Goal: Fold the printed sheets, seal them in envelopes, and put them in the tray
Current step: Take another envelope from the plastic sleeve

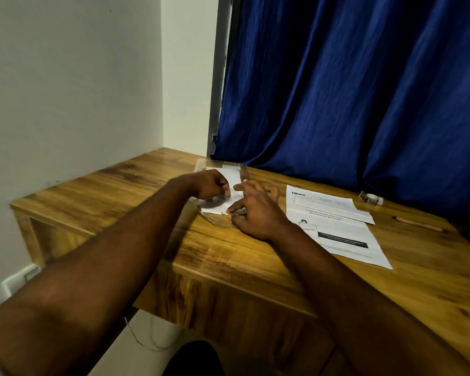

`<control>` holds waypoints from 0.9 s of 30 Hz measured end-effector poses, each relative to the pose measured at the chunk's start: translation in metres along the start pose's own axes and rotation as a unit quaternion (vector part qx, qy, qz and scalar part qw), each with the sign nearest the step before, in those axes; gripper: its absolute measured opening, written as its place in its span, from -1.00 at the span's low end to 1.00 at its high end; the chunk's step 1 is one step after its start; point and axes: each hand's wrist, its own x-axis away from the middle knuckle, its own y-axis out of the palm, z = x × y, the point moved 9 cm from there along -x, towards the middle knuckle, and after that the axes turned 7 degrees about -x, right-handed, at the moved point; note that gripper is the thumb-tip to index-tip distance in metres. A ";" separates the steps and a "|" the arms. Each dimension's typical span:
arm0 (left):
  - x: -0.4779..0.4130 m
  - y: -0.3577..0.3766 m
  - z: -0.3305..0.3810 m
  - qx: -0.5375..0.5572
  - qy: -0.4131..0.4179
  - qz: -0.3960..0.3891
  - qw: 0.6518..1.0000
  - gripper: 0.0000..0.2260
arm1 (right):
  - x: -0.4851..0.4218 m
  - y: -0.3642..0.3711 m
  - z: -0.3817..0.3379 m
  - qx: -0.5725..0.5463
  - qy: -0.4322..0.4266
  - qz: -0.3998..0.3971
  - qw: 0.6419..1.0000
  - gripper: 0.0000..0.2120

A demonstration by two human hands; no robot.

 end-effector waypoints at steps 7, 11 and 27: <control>0.004 0.000 -0.009 0.027 -0.011 -0.007 1.000 -0.84 | -0.011 0.005 -0.007 0.011 0.016 0.000 1.000 -0.90; 0.008 -0.002 -0.007 0.003 0.015 0.029 0.999 -0.85 | -0.011 0.007 -0.016 0.054 -0.020 0.028 0.998 -0.87; 0.014 -0.010 -0.012 0.001 0.010 0.080 0.997 -0.90 | 0.003 -0.011 -0.019 0.049 -0.070 0.103 0.991 -0.80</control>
